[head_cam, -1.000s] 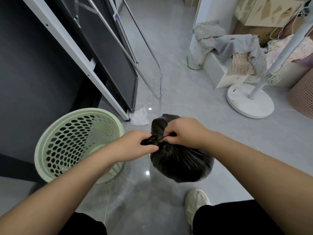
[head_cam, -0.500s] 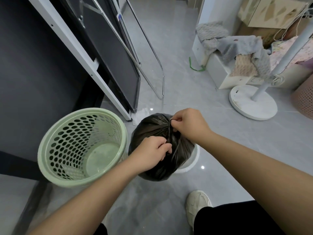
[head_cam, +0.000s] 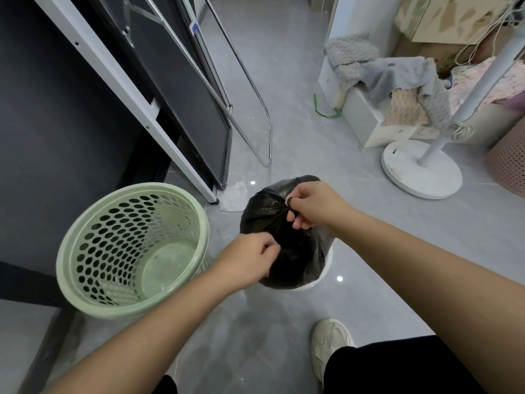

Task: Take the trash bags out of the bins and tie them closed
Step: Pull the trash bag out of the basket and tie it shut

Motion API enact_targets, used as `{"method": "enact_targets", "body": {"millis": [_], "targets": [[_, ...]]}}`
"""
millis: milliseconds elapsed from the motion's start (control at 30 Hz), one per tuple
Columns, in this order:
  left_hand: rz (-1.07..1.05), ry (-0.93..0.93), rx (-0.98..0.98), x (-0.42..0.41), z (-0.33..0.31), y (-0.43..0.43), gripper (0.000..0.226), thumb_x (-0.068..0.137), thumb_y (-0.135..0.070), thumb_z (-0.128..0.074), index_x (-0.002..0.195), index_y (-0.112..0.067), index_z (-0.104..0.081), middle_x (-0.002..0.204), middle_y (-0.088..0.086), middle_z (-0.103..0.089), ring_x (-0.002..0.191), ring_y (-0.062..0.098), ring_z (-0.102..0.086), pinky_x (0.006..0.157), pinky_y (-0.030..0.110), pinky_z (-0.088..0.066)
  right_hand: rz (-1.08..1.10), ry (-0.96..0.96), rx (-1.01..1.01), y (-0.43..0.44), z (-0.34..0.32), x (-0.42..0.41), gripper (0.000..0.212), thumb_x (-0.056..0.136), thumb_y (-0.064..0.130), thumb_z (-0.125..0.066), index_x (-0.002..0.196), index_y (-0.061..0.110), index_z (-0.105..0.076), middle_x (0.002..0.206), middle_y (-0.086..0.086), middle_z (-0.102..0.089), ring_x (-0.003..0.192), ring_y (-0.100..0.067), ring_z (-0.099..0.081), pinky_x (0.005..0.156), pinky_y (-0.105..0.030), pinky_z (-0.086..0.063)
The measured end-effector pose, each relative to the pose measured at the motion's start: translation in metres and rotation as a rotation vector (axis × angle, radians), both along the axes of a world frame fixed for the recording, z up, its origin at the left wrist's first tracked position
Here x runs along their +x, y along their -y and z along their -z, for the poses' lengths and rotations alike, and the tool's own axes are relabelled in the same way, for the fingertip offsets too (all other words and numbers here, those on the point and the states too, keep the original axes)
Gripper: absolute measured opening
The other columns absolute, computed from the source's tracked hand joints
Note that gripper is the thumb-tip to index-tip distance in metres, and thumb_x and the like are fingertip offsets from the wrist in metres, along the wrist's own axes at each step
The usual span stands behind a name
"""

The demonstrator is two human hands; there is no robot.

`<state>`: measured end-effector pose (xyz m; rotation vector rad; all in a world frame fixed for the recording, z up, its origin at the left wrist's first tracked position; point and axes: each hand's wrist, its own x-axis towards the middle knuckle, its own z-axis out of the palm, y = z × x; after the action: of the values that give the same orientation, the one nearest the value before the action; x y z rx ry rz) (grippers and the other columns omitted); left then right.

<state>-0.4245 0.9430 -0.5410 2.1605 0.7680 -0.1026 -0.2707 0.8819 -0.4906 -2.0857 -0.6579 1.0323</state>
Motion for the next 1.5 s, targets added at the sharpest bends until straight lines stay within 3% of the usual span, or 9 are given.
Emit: {"method": "enact_targets", "body": {"millis": [200, 367, 467, 633, 767, 867, 967, 1133, 1500], "targets": [[-0.187, 0.193, 0.076, 0.004, -0.016, -0.036, 0.014, 0.09, -0.023, -0.047, 0.082, -0.028, -0.058, 0.074, -0.006, -0.065, 0.067, 0.006, -0.06, 0.062, 0.024, -0.044, -0.326, 0.436, -0.031, 0.007, -0.001, 0.003, 0.018, 0.088, 0.008, -0.051, 0.083, 0.015, -0.066, 0.065, 0.001, -0.068, 0.048, -0.011, -0.061, 0.051, -0.012, -0.047], [-0.091, 0.288, 0.069, 0.023, -0.023, -0.052, 0.02, 0.091, -0.016, -0.051, 0.106, -0.026, -0.062, 0.105, -0.009, -0.063, 0.098, 0.006, -0.057, 0.083, 0.016, -0.041, -0.656, 0.753, 0.007, 0.009, 0.001, -0.003, 0.021, 0.088, 0.016, -0.055, 0.1, 0.021, -0.072, 0.094, 0.002, -0.071, 0.09, -0.02, -0.062, 0.084, -0.034, -0.049], [-0.075, 0.301, 0.007, 0.03, -0.025, -0.058, 0.029, 0.093, -0.024, -0.05, 0.121, -0.028, -0.053, 0.101, -0.014, -0.068, 0.103, 0.005, -0.058, 0.09, 0.026, -0.044, -0.807, 0.86, 0.049, 0.011, 0.002, -0.004, 0.023, 0.092, 0.017, -0.053, 0.107, 0.02, -0.07, 0.104, -0.003, -0.066, 0.096, -0.023, -0.061, 0.08, -0.035, -0.048], [-0.051, 0.28, 0.009, 0.035, -0.026, -0.065, 0.034, 0.093, -0.028, -0.047, 0.126, -0.032, -0.049, 0.081, -0.015, -0.071, 0.092, 0.003, -0.062, 0.084, 0.027, -0.046, -0.878, 0.978, 0.314, 0.016, 0.0, -0.004, 0.016, 0.078, 0.012, -0.06, 0.084, 0.013, -0.075, 0.08, -0.005, -0.065, 0.067, -0.025, -0.064, 0.056, -0.029, -0.053], [-0.075, 0.2, -0.169, 0.041, -0.033, -0.067, 0.022, 0.096, -0.043, -0.041, 0.112, -0.035, -0.053, 0.076, 0.0, -0.063, 0.073, 0.016, -0.061, 0.079, 0.035, -0.046, -0.928, 0.931, 0.359, 0.015, -0.003, -0.008, 0.013, 0.078, 0.012, -0.062, 0.083, 0.013, -0.074, 0.08, -0.003, -0.065, 0.068, -0.022, -0.064, 0.057, -0.024, -0.051], [-0.09, 0.167, -0.473, 0.041, -0.038, -0.066, 0.044, 0.09, -0.066, -0.03, 0.086, -0.031, -0.057, 0.065, -0.004, -0.055, 0.054, 0.01, -0.05, 0.062, 0.028, -0.04, -0.946, 0.906, 0.351, 0.015, -0.001, -0.006, 0.012, 0.079, 0.008, -0.066, 0.087, 0.013, -0.074, 0.083, -0.003, -0.065, 0.071, -0.022, -0.064, 0.06, -0.026, -0.052], [-0.101, 0.216, -0.657, 0.041, -0.037, -0.065, 0.037, 0.091, -0.053, -0.047, 0.101, -0.02, -0.061, 0.071, -0.004, -0.058, 0.053, 0.012, -0.047, 0.053, 0.024, -0.04, -0.944, 0.902, 0.362, 0.017, 0.0, -0.004, 0.013, 0.078, 0.007, -0.066, 0.086, 0.014, -0.074, 0.083, -0.002, -0.065, 0.071, -0.021, -0.064, 0.059, -0.027, -0.052], [-0.291, 0.316, -0.576, 0.04, -0.03, -0.058, 0.007, 0.088, -0.009, -0.064, 0.085, -0.005, -0.059, 0.07, 0.007, -0.059, 0.042, 0.007, -0.051, 0.045, 0.019, -0.049, -0.907, 0.847, 0.365, 0.019, 0.0, -0.004, 0.015, 0.08, 0.009, -0.064, 0.09, 0.014, -0.074, 0.09, -0.002, -0.066, 0.079, -0.02, -0.065, 0.069, -0.029, -0.052], [-0.428, 0.398, -0.504, 0.034, -0.013, -0.044, 0.004, 0.084, -0.009, -0.068, 0.08, -0.011, -0.068, 0.074, 0.002, -0.07, 0.067, 0.012, -0.066, 0.063, 0.02, -0.054, -0.4, -0.001, 0.366, 0.019, 0.007, -0.001, 0.007, 0.082, 0.006, -0.07, 0.084, 0.011, -0.074, 0.085, -0.001, -0.071, 0.082, -0.003, -0.065, 0.079, -0.015, -0.049]]}}
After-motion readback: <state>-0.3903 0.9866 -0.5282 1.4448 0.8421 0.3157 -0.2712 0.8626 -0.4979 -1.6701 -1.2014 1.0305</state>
